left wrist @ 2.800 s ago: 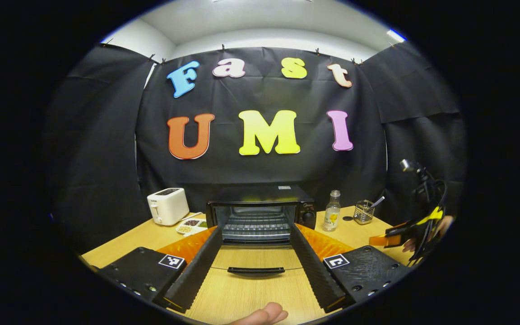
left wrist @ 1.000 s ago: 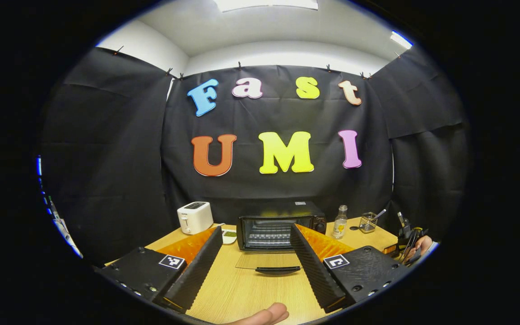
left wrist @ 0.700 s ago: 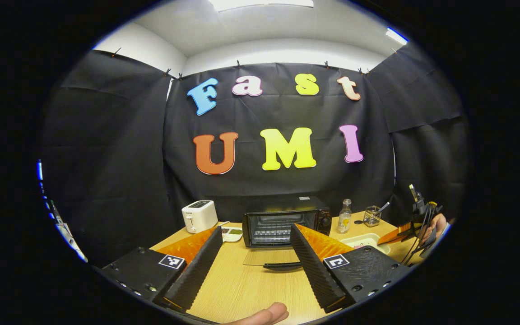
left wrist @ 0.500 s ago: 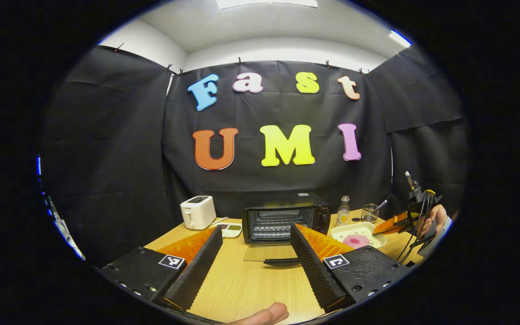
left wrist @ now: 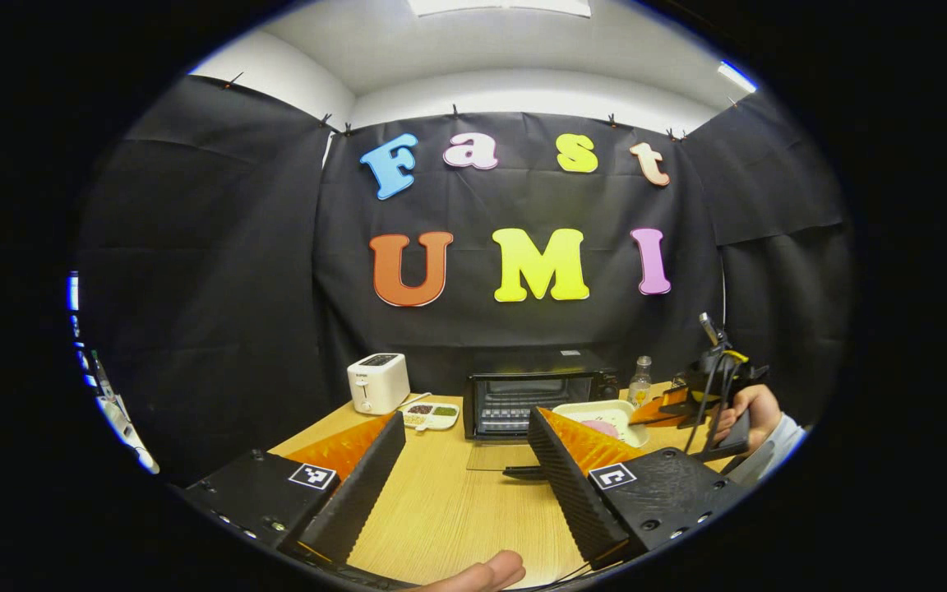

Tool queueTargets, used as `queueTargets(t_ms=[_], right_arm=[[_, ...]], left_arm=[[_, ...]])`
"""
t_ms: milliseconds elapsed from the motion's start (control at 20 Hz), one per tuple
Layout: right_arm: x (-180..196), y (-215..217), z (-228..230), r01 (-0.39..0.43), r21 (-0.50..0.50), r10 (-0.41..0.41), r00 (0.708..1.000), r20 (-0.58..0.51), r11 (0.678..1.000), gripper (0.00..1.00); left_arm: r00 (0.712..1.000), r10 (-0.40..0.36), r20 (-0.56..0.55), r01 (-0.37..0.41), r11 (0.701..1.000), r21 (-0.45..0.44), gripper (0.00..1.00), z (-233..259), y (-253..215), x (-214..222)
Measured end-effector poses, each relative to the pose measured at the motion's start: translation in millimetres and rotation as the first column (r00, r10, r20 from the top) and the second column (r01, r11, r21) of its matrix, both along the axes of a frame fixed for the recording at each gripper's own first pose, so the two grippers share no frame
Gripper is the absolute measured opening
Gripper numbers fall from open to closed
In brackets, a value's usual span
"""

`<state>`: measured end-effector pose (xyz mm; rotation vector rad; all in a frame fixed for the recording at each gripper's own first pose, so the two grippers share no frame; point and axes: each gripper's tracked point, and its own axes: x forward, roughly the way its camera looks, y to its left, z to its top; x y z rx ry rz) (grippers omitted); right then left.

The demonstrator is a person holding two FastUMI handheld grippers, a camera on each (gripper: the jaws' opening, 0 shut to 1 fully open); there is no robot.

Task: Open the electric oven with the left hand, put the food in, and close the electric oven.

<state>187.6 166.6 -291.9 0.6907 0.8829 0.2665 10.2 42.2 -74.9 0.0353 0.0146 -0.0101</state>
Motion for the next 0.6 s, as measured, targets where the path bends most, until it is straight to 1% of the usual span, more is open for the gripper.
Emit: queueTargets(t_ms=[150, 250, 450, 600], right_arm=[[21.5, 37.0, -15.2, 0.032, -0.001, -0.032, 0.999, 0.004, 0.999, 0.04], [37.8, 53.5, -19.9, 0.072, 0.003, -0.072, 0.997, 0.017, 0.997, 0.04], [69.7, 67.7, -26.2, 0.171, -0.018, -0.17, 0.984, 0.052, 0.985, 0.04], [93.8, 76.4, -37.0, 0.214, -0.037, -0.212, 0.976, 0.054, 0.976, 0.04]], left_arm=[[1.0, 0.019, 0.009, -0.02, 1.0, 0.022, 0.96, 1.3, 13.7, -5.4], [0.999, 0.038, 0.014, -0.038, 0.998, 0.04, 0.96, 2.4, 25.6, -5.8], [0.995, 0.104, -0.007, -0.104, 0.994, 0.032, 0.96, -1.1, 54.6, -15.6], [0.991, 0.136, -0.004, -0.136, 0.99, 0.024, 0.96, 1.5, 69.4, -17.4]])
